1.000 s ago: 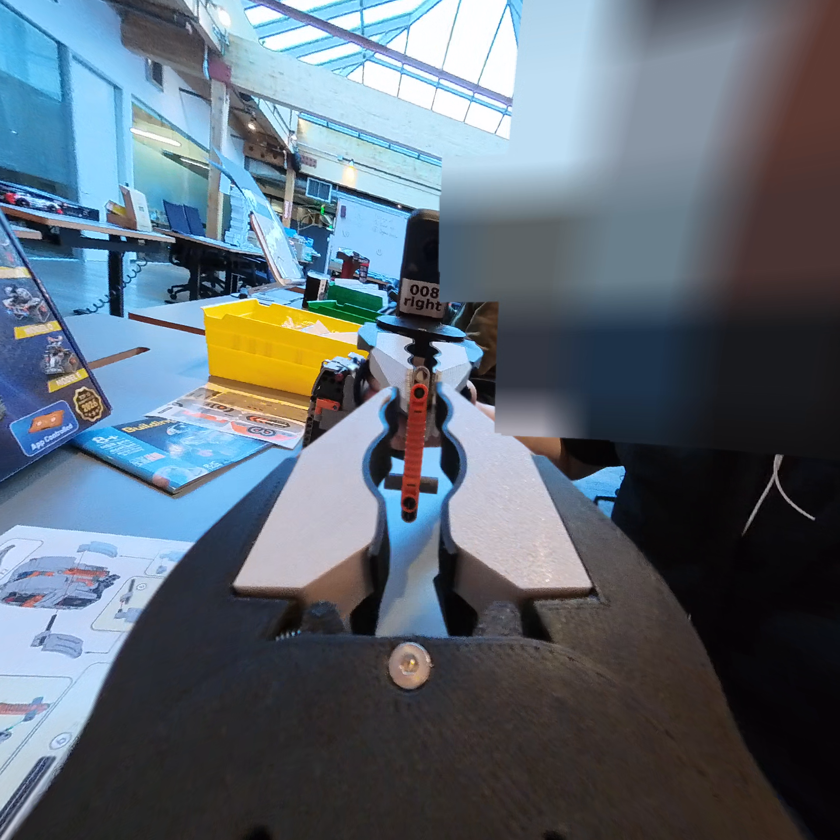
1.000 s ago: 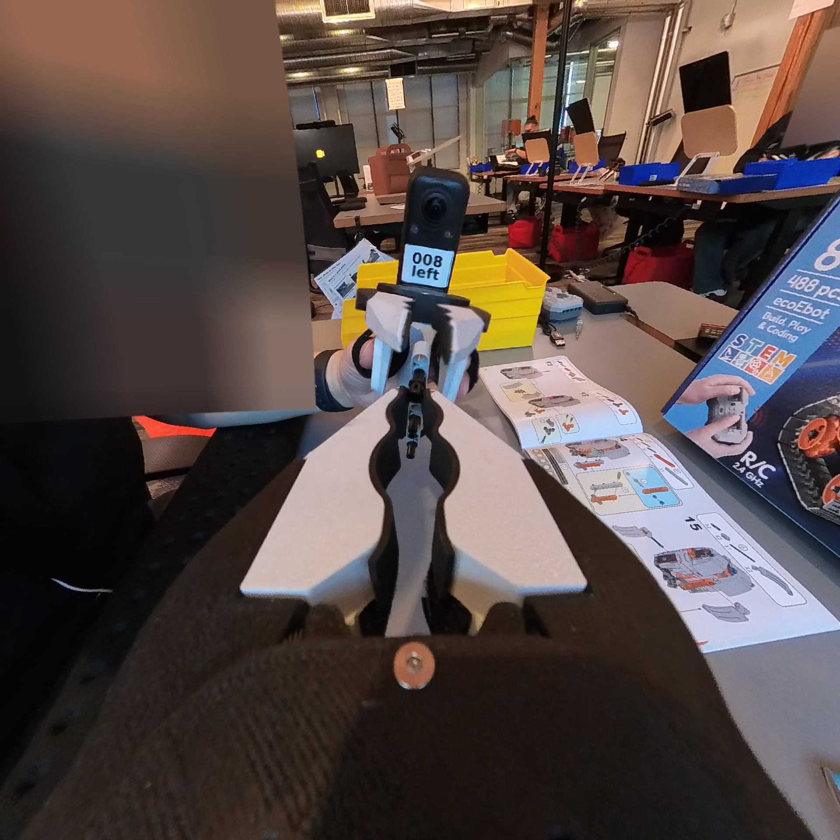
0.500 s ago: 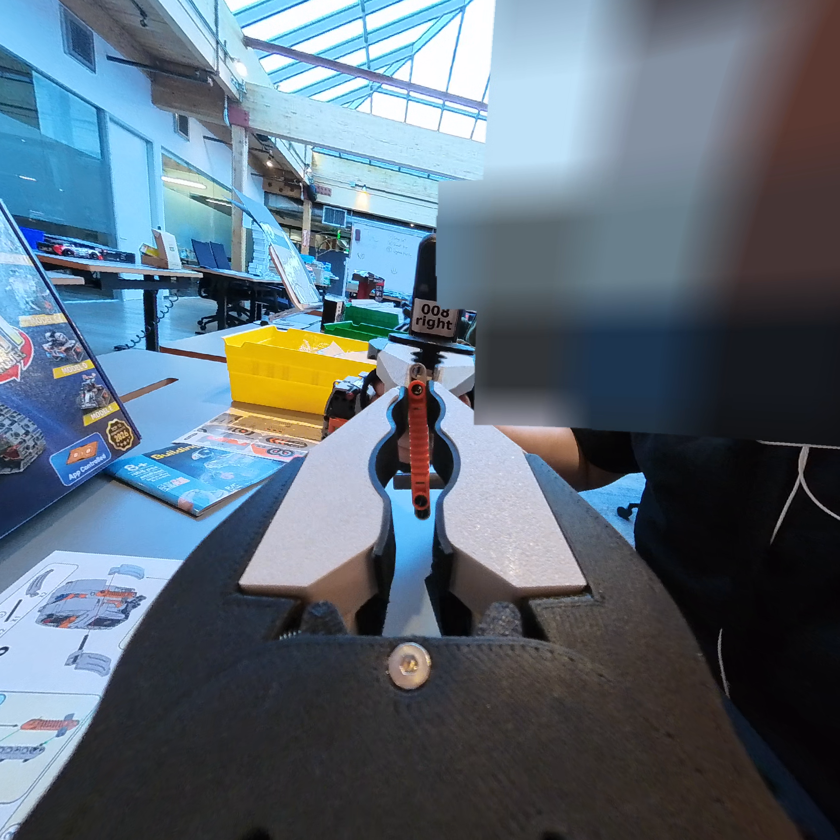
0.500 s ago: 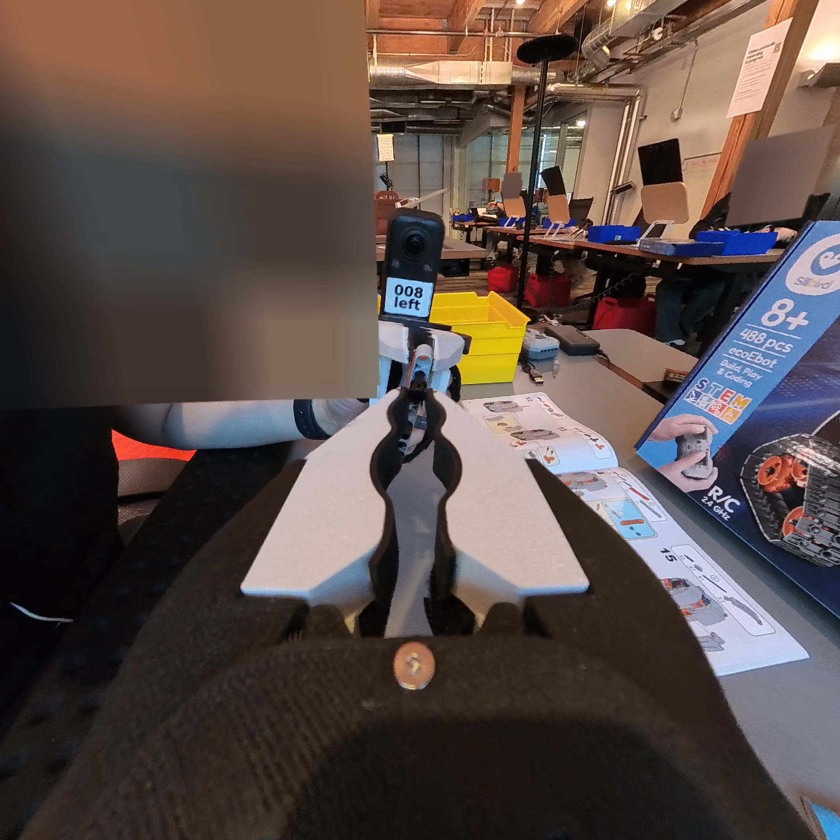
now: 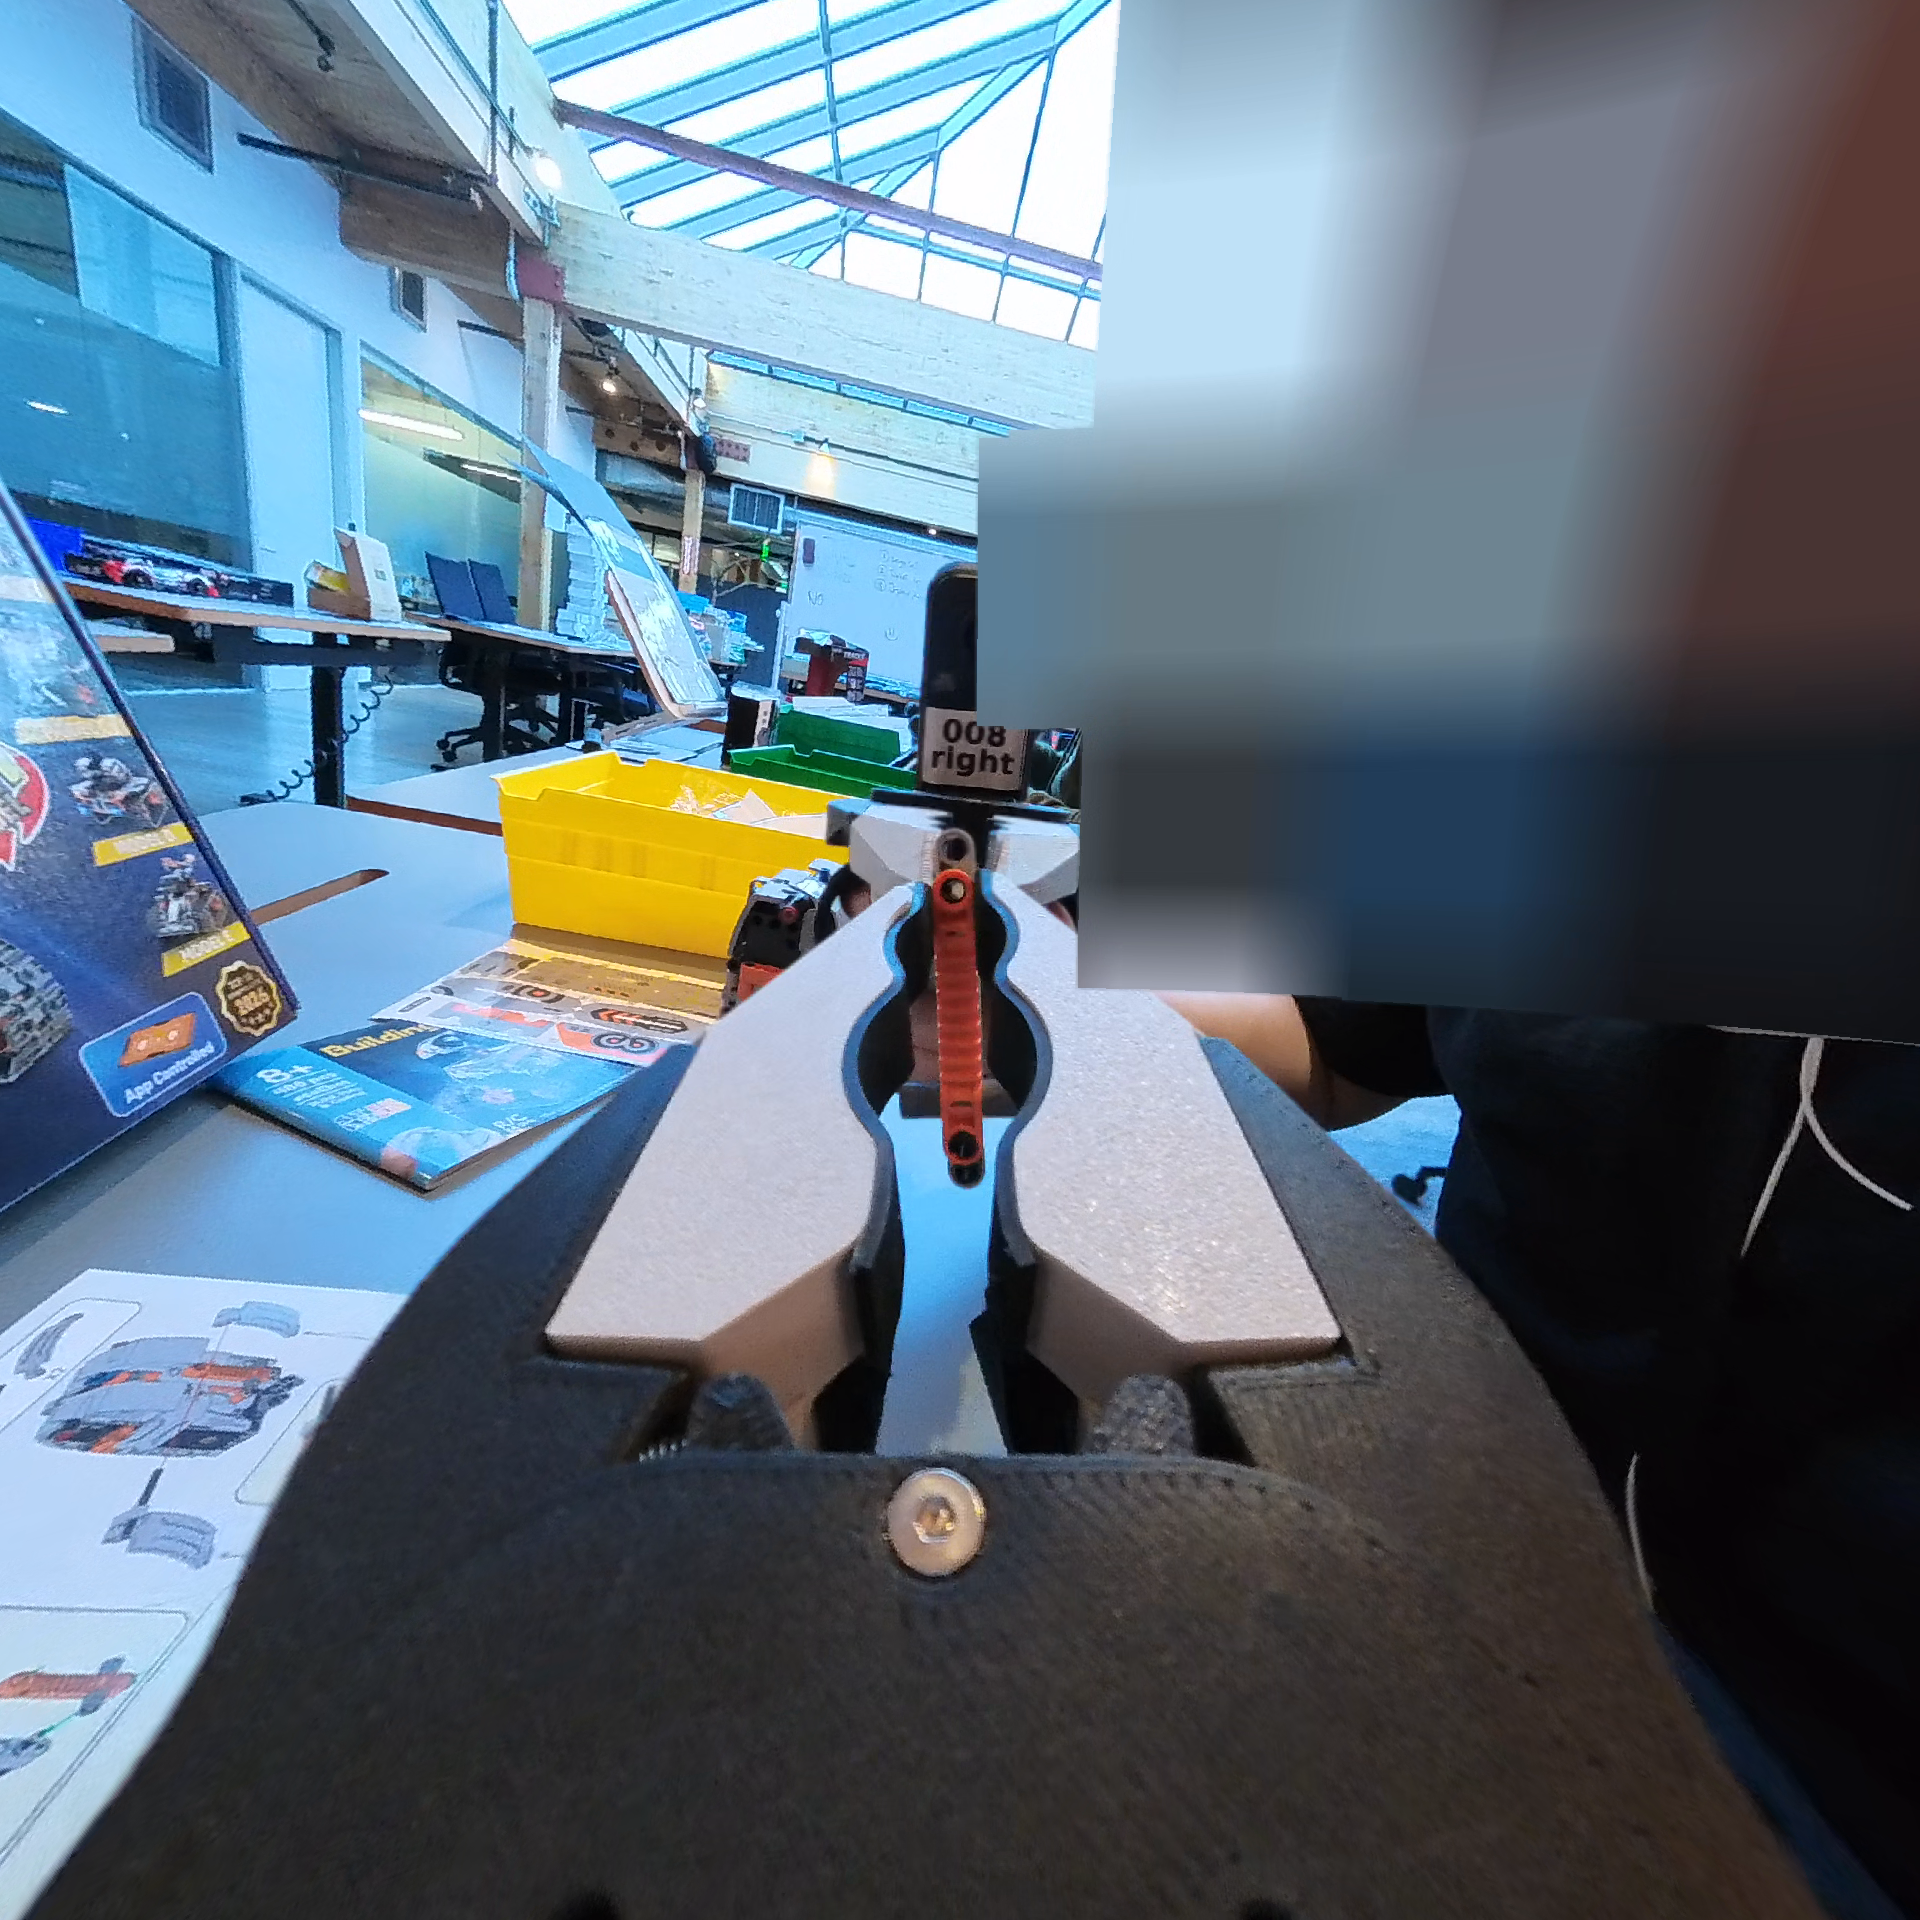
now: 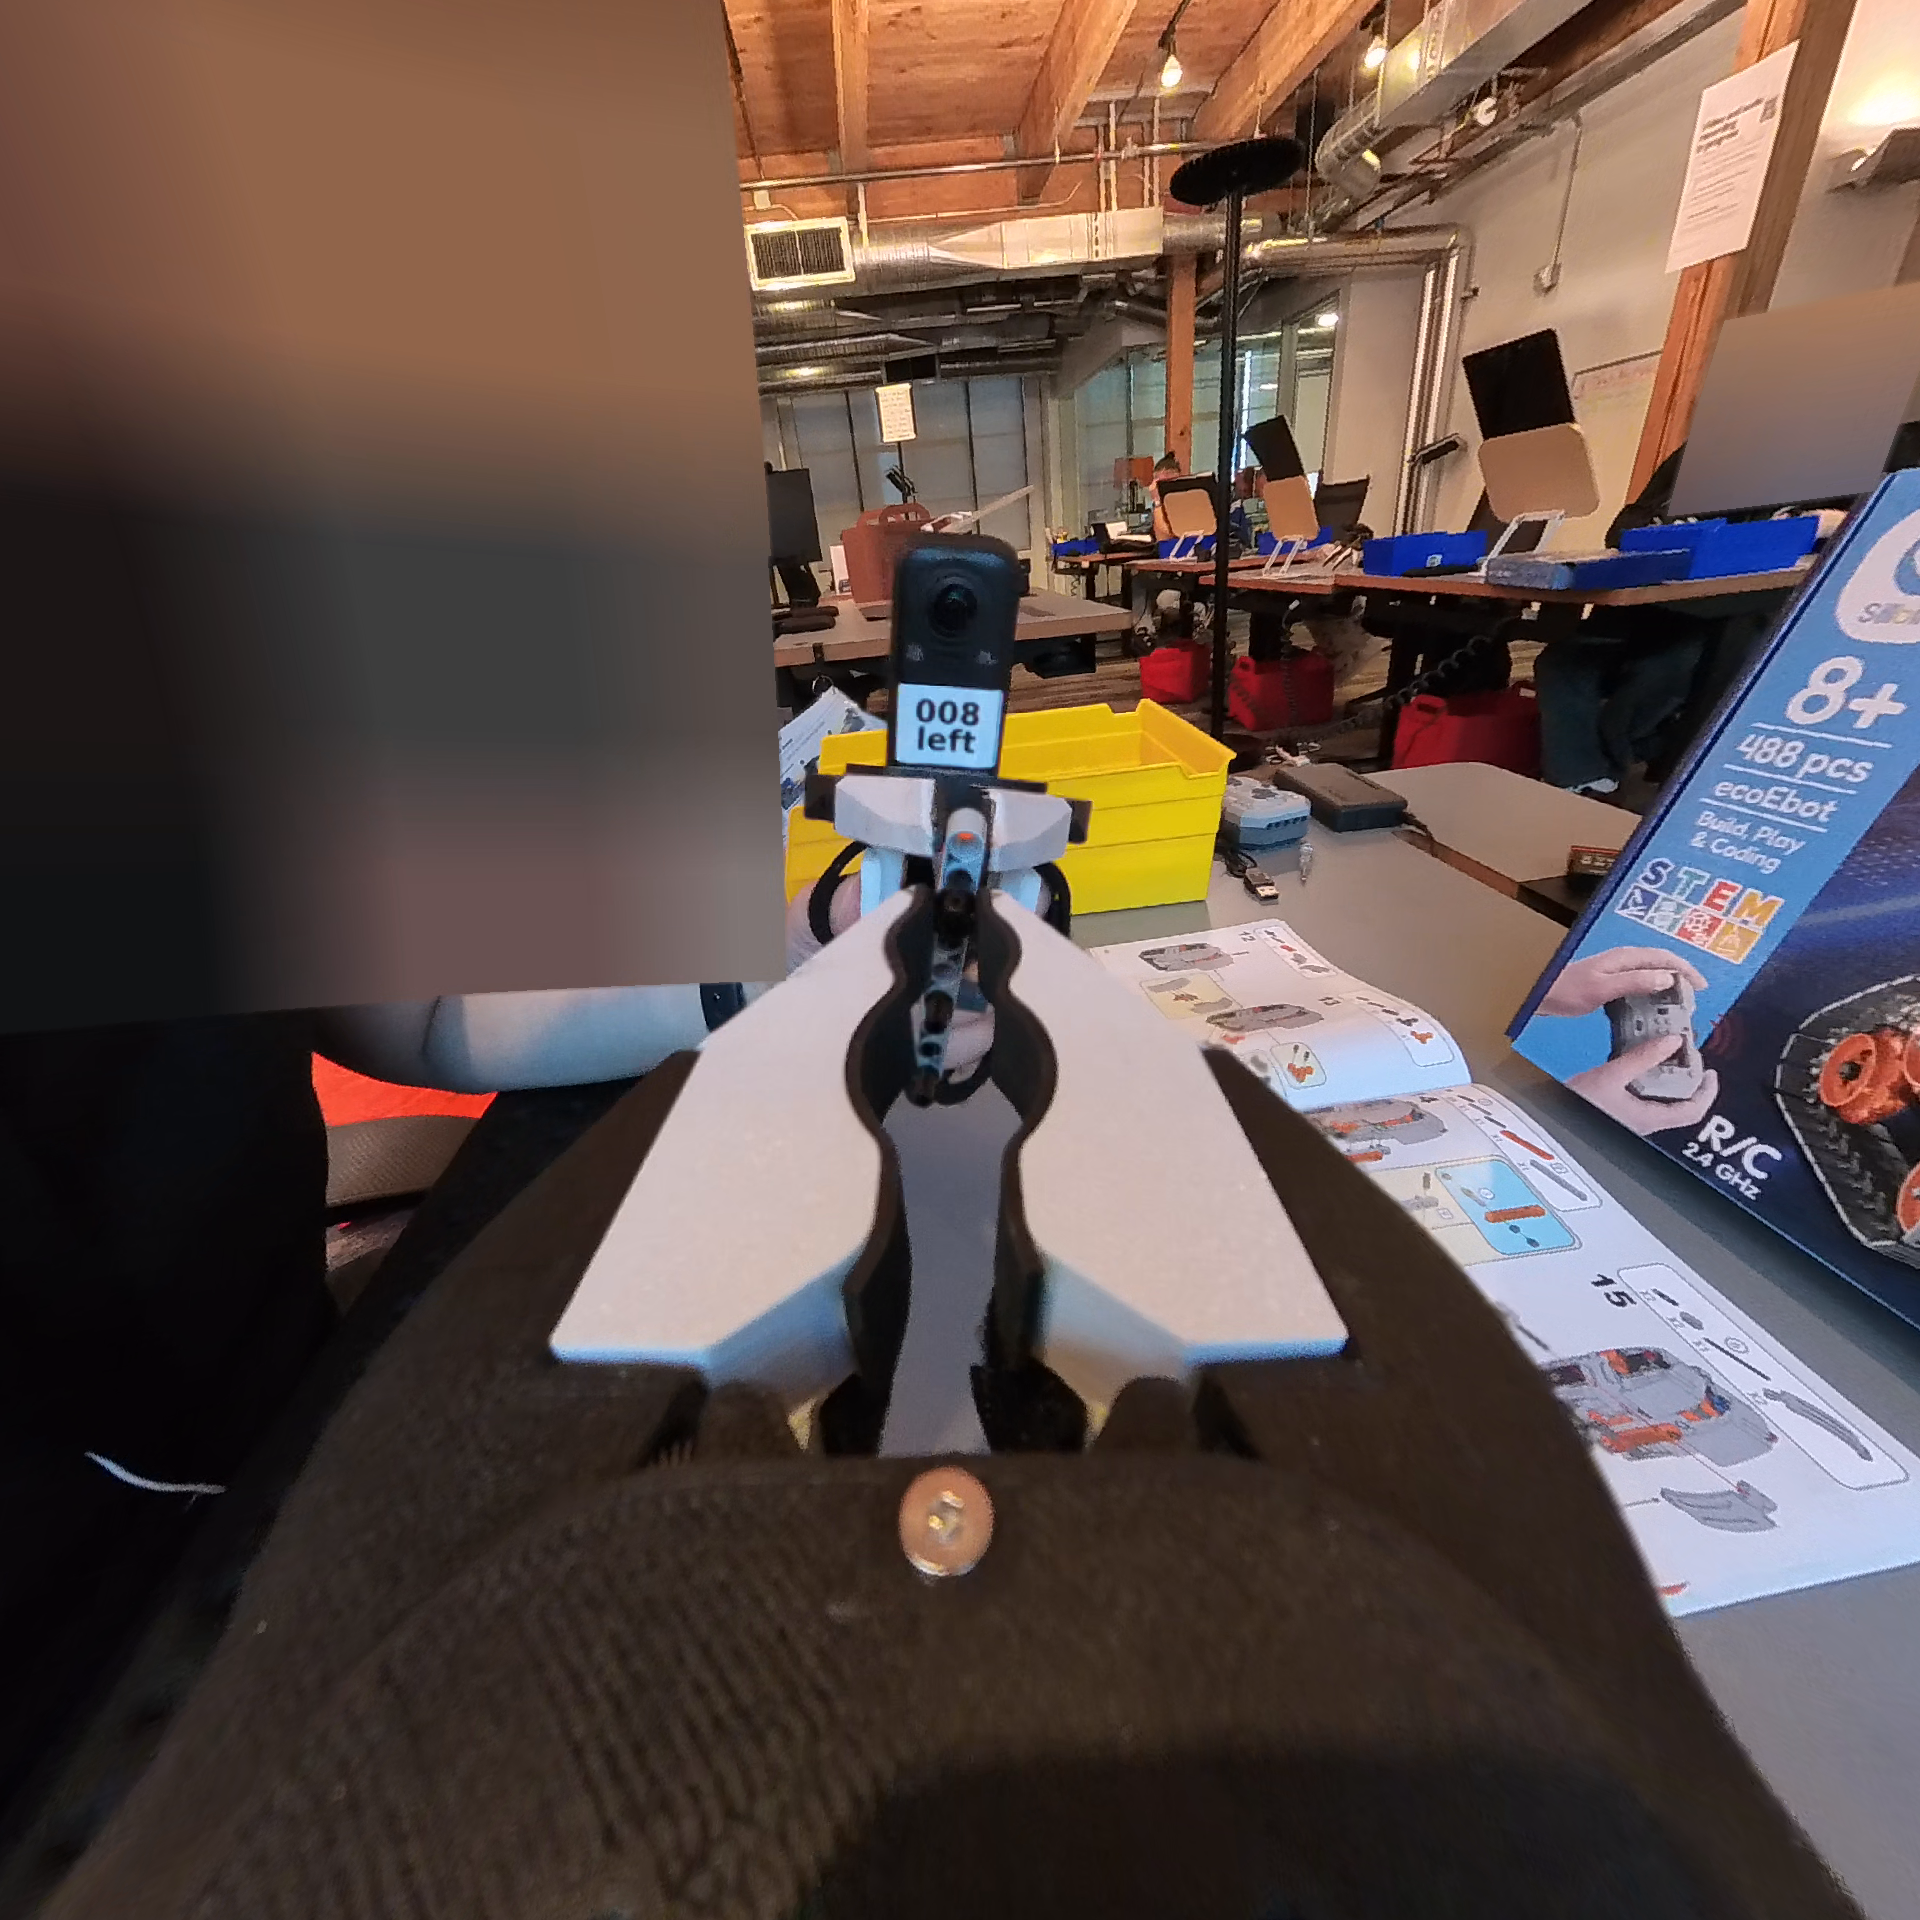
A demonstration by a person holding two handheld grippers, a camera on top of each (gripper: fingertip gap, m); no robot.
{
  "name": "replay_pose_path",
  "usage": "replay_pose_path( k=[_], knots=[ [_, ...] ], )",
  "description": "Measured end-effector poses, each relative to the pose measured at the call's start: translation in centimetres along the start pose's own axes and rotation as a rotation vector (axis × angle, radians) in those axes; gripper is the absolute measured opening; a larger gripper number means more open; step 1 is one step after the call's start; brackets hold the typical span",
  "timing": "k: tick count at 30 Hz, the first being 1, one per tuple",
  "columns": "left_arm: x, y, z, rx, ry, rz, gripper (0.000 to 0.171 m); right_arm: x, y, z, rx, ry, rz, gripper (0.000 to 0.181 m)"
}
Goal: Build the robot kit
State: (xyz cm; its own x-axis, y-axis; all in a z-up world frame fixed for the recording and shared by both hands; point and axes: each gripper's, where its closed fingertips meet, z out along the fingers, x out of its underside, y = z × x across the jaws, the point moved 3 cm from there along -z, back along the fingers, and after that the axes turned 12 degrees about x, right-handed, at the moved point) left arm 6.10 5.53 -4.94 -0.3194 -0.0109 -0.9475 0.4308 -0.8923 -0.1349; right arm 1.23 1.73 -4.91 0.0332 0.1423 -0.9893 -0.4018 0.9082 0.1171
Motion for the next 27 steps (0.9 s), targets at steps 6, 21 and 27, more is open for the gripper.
replay_pose_path(
  k=[6, 21, 27],
  knots=[
    [0.1, -0.2, 0.2, 0.019, -0.001, -0.019, 0.005, -0.1, 0.1, -0.2, -0.026, 0.003, 0.014, 0.006],
    [1.1, -0.7, 0.7, 0.094, 0.041, -0.116, 0.005, 0.2, 0.7, -0.9, -0.077, 0.073, -0.095, 0.005],
    [1.4, -0.6, 0.8, 0.087, 0.042, -0.125, 0.006, 0.2, 0.6, -1.0, -0.066, 0.084, -0.104, 0.005]
  ],
)
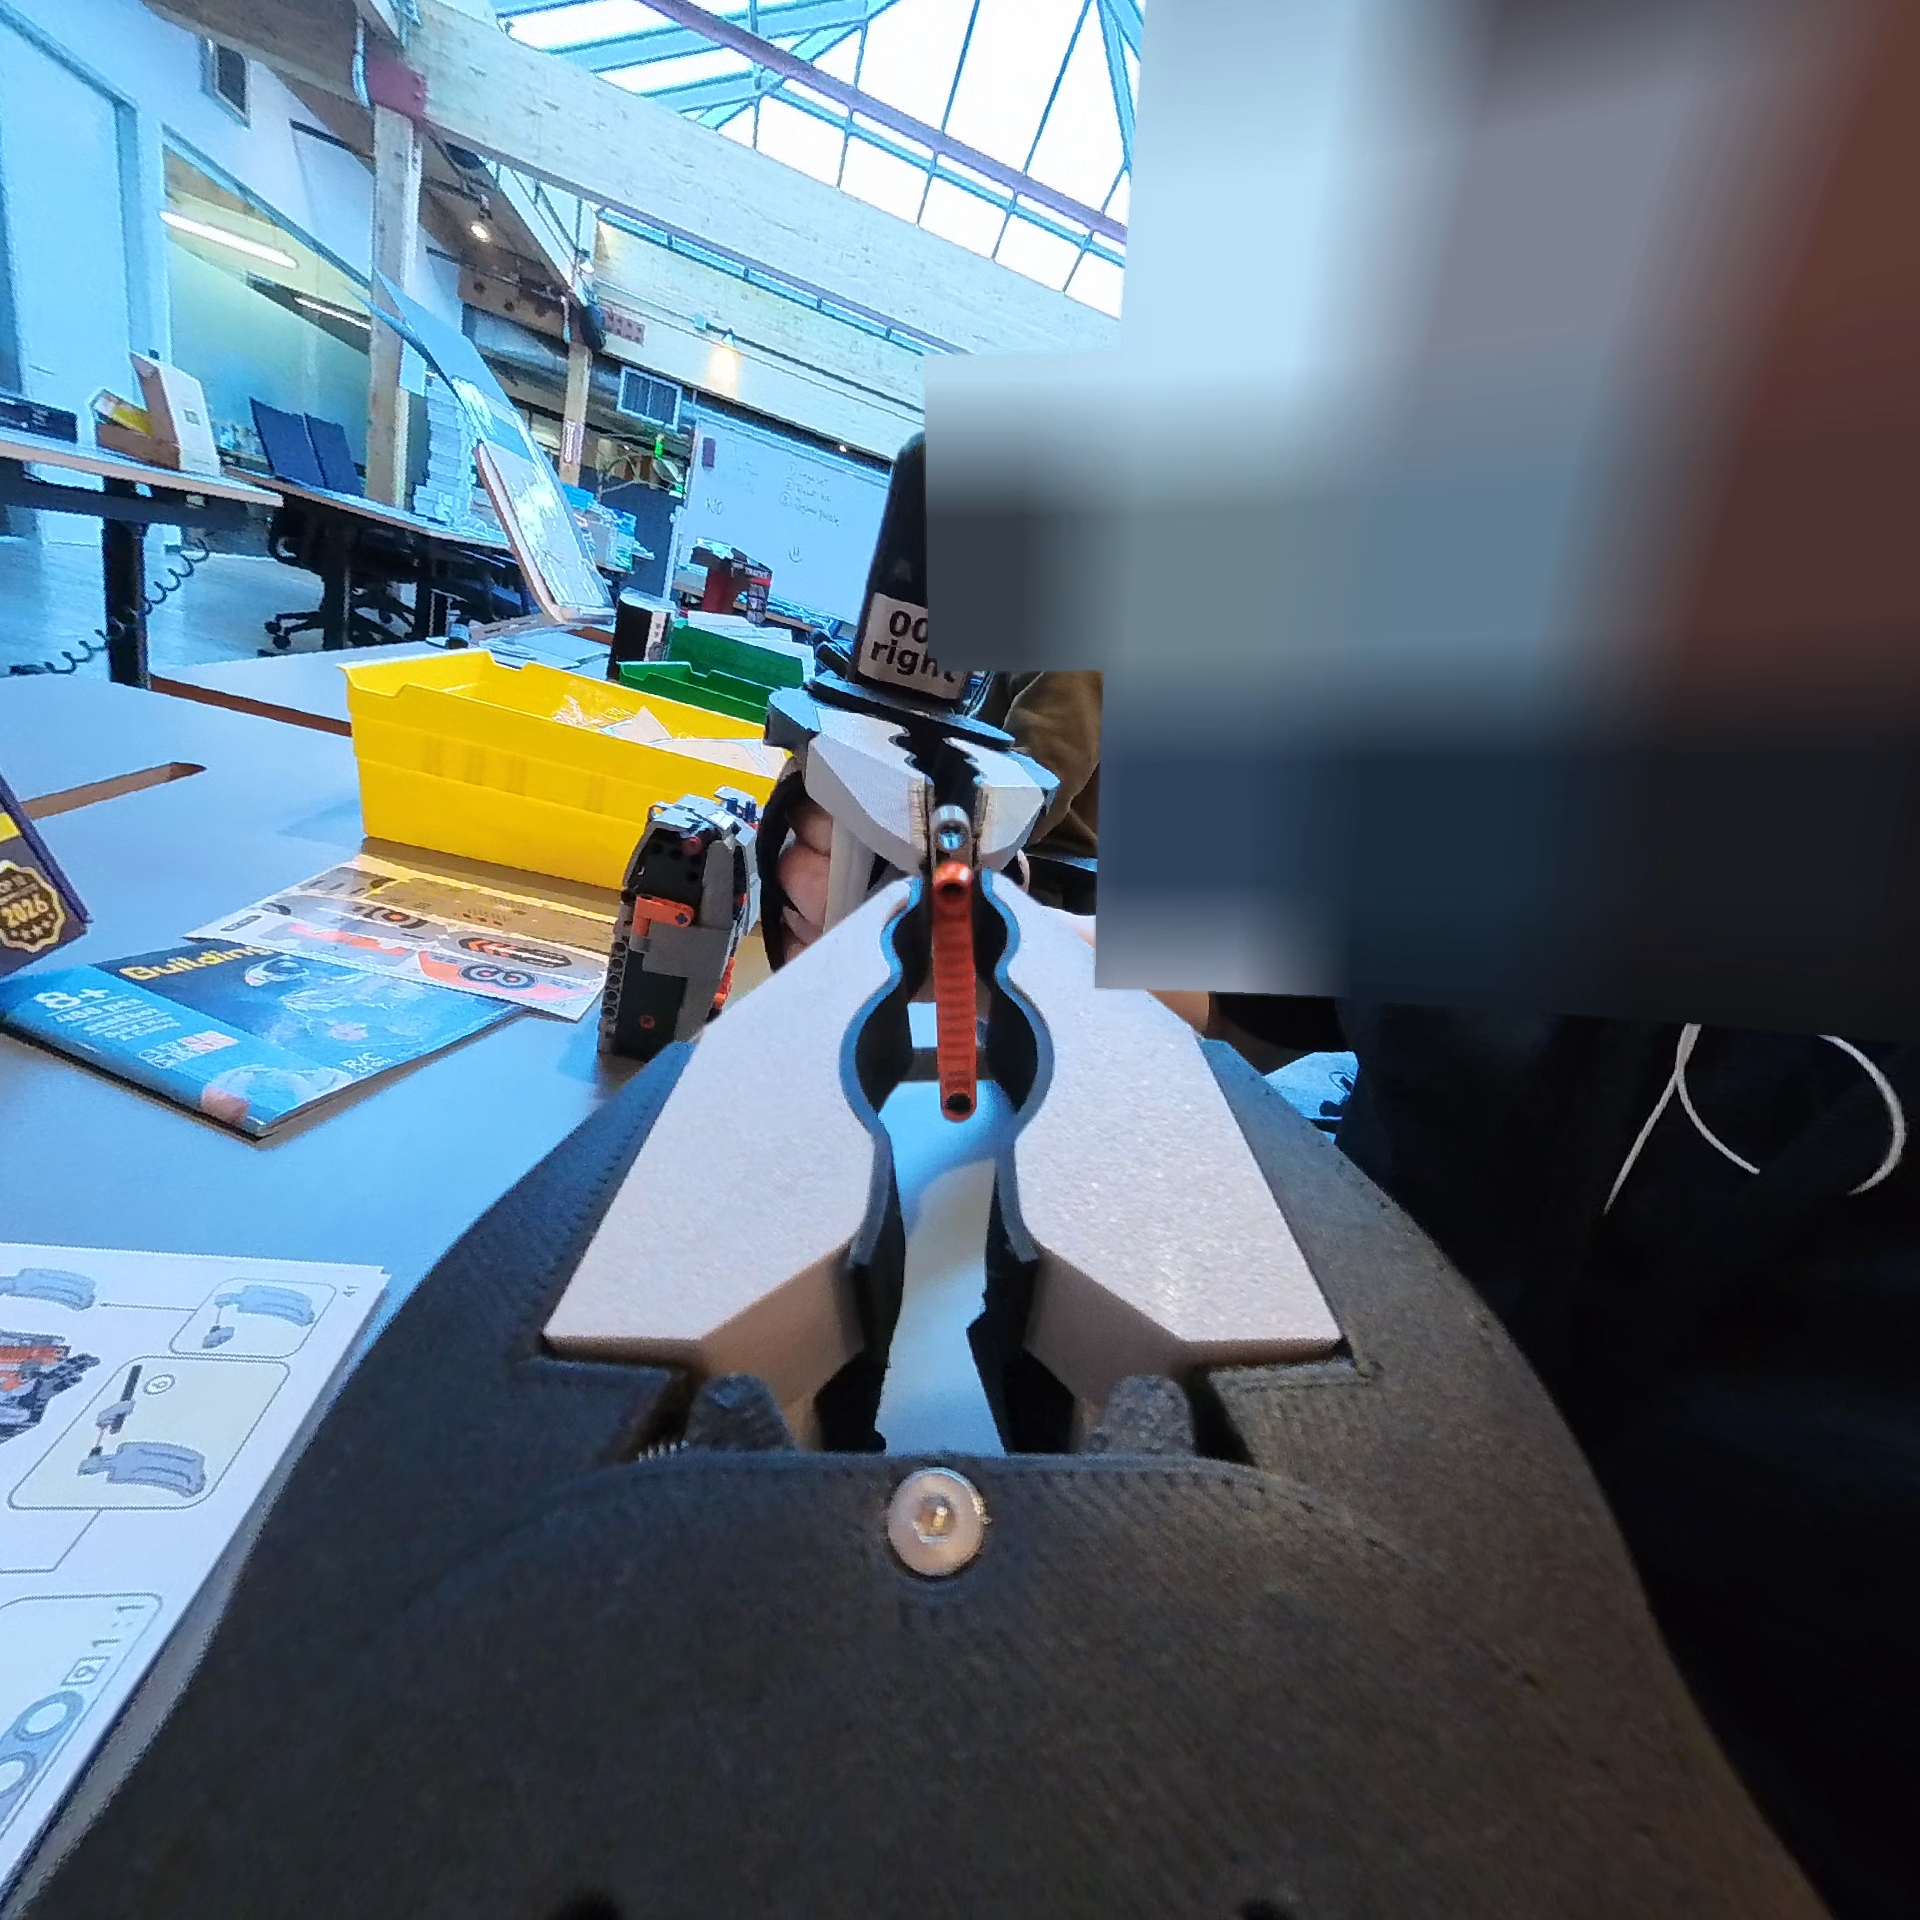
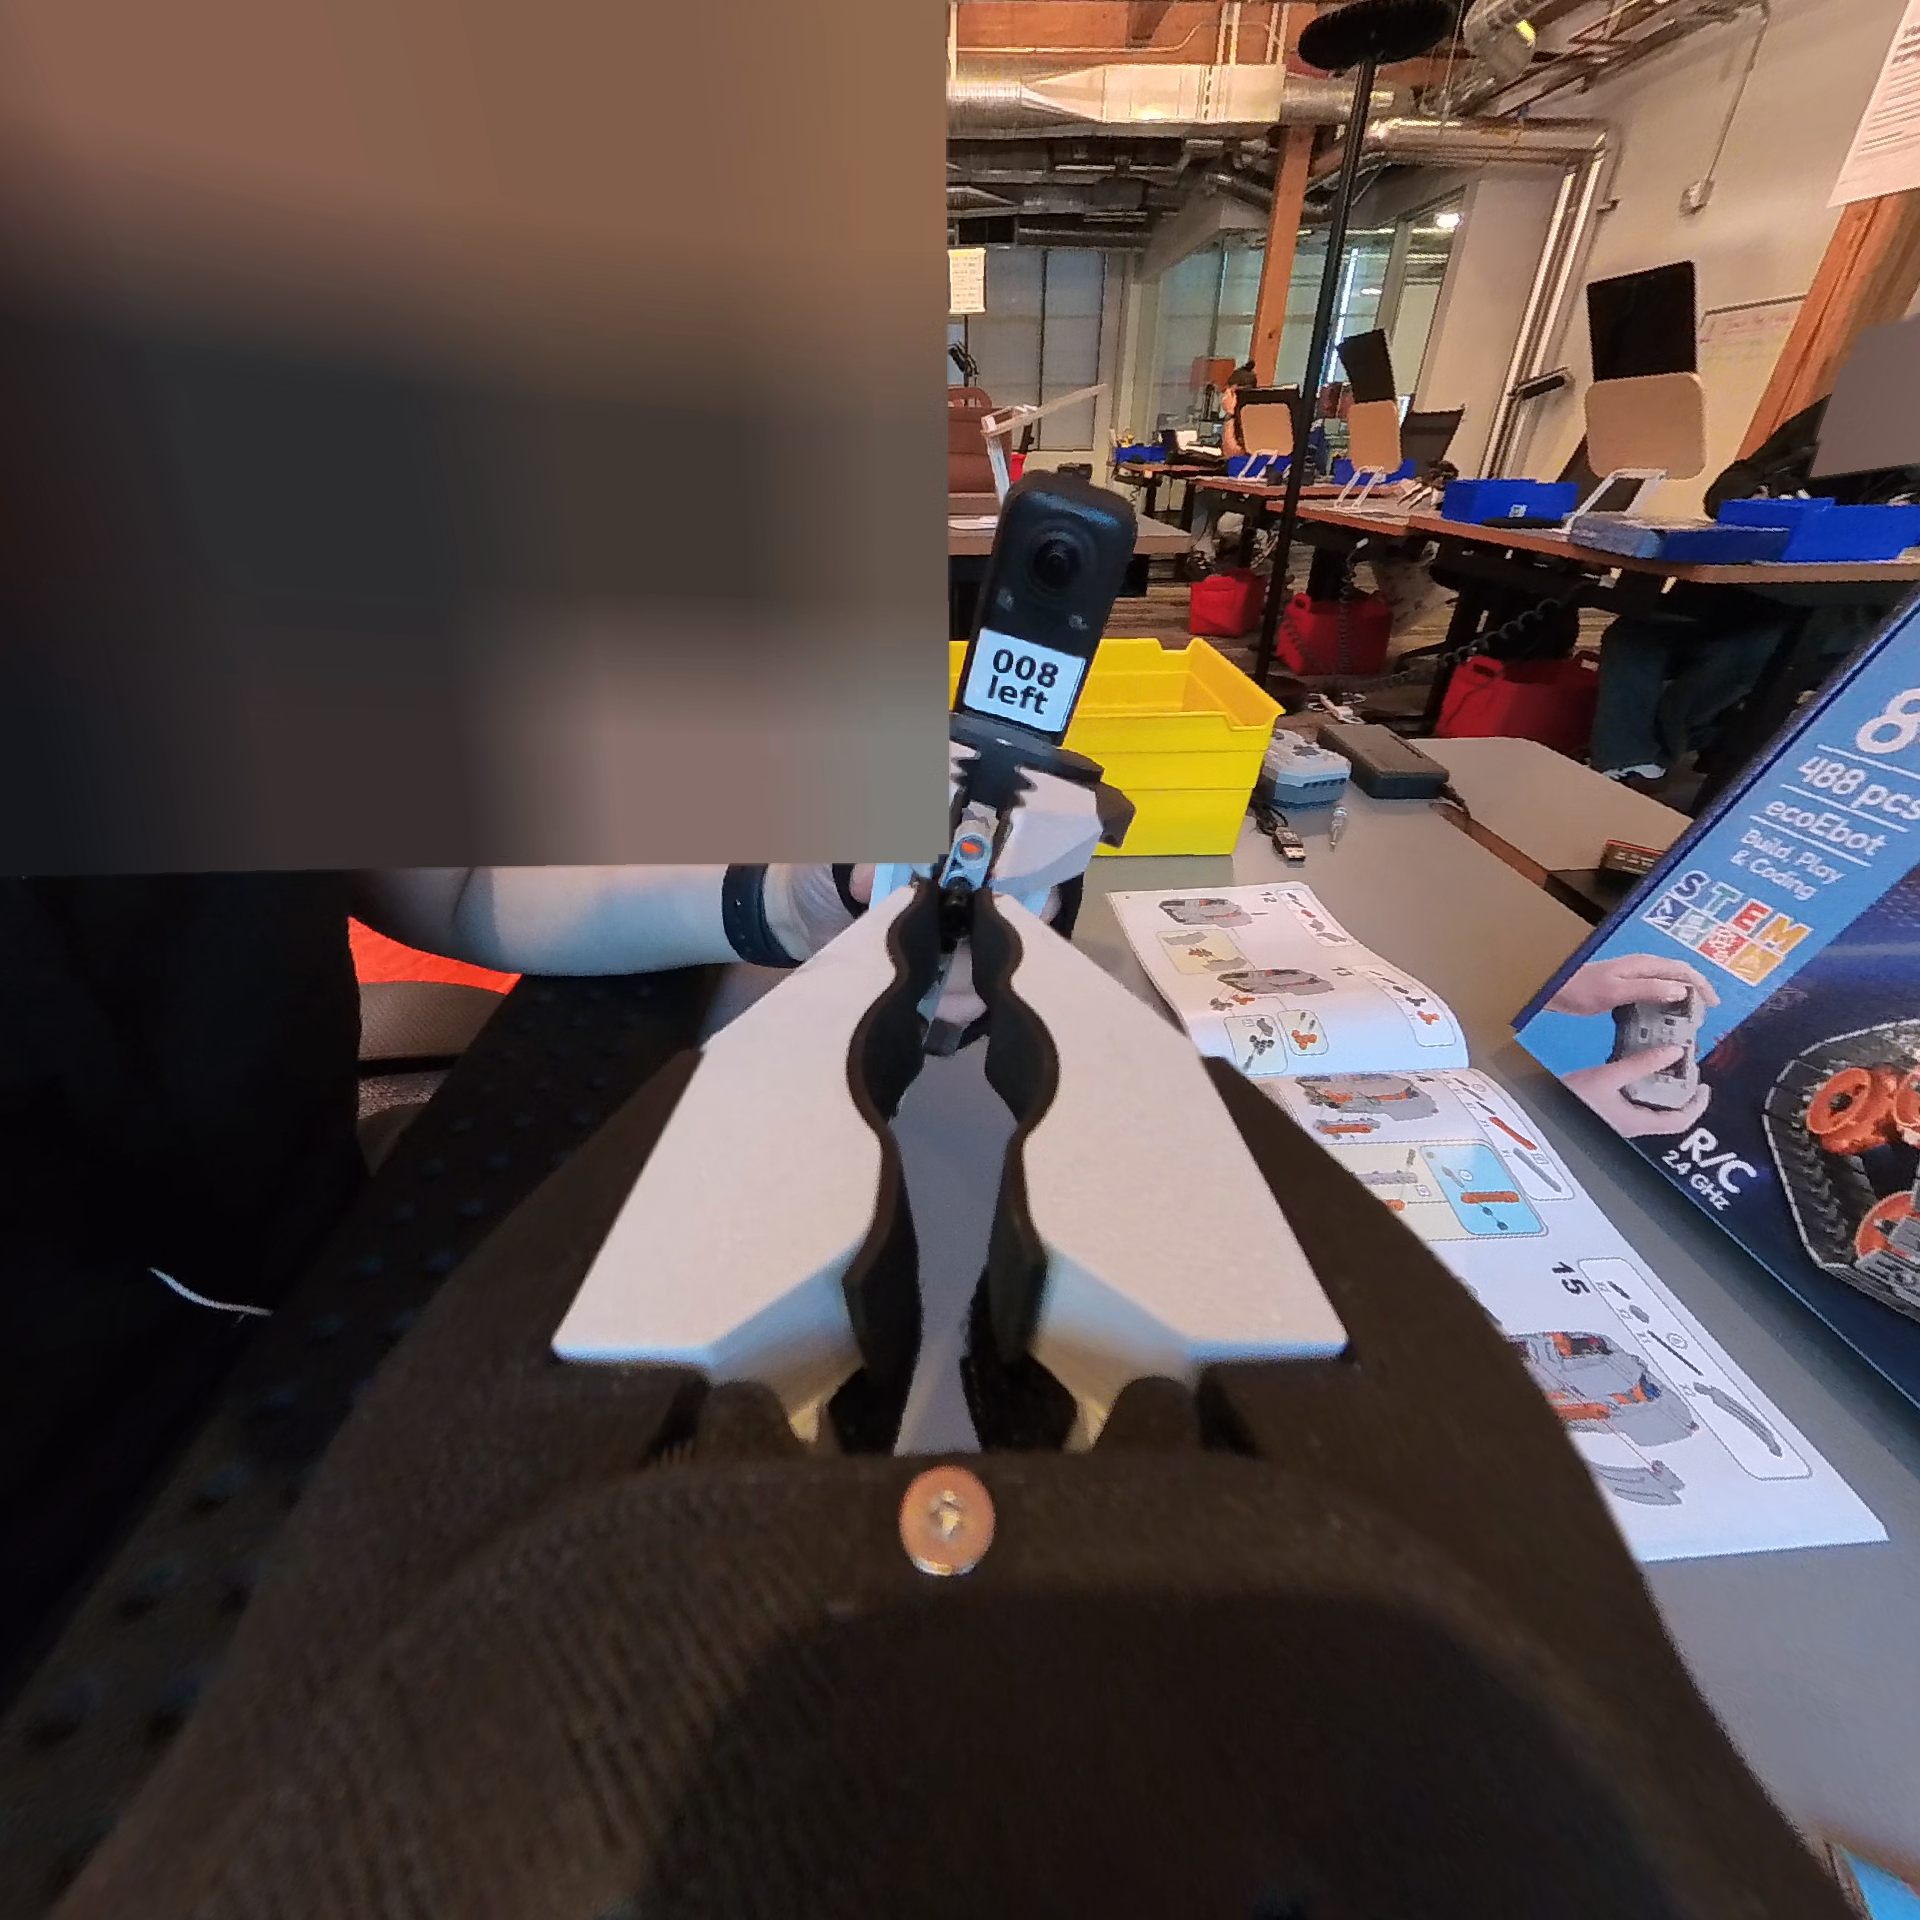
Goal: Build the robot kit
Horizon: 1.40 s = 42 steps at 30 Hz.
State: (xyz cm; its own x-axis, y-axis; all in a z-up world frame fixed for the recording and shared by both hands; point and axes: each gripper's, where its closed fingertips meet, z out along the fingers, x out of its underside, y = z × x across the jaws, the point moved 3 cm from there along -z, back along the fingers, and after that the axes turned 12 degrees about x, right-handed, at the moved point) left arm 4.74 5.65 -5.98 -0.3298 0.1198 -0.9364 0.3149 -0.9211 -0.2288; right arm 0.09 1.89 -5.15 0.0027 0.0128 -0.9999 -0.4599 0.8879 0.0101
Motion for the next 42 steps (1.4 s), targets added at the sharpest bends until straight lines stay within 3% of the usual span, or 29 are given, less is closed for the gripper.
replay_pose_path(
  k=[12, 16, 19, 23, 33, 40, 42],
  knots=[
    [0.1, 0.2, -0.1, -0.012, 0.006, -0.013, 0.006, 0.1, -0.1, 0.1, 0.021, 0.02, -0.025, 0.005],
    [-0.7, 0.6, -0.6, -0.087, 0.005, 0.016, 0.005, 0.0, -0.8, 0.6, 0.053, -0.043, 0.076, 0.006],
    [-2.3, 1.2, -1.6, -0.206, -0.12, 0.047, 0.006, -0.2, -2.6, 0.7, 0.205, -0.065, 0.095, 0.042],
    [-3.0, 2.3, -2.6, -0.391, -0.213, 0.073, 0.005, -0.4, -2.9, 1.2, 0.382, -0.041, -0.01, 0.051],
    [-1.0, 4.2, -2.6, -0.592, -0.324, -0.017, 0.005, 1.6, -4.0, 2.9, 0.775, 0.168, -0.401, 0.035],
    [-0.1, 5.0, -2.4, -0.649, -0.328, -0.044, 0.006, 3.7, -4.7, 3.5, 0.726, 0.276, -0.289, 0.018],
    [0.1, 5.2, -2.3, -0.605, -0.327, -0.078, 0.006, 3.8, -4.9, 3.3, 0.714, 0.276, -0.267, 0.017]
  ],
)
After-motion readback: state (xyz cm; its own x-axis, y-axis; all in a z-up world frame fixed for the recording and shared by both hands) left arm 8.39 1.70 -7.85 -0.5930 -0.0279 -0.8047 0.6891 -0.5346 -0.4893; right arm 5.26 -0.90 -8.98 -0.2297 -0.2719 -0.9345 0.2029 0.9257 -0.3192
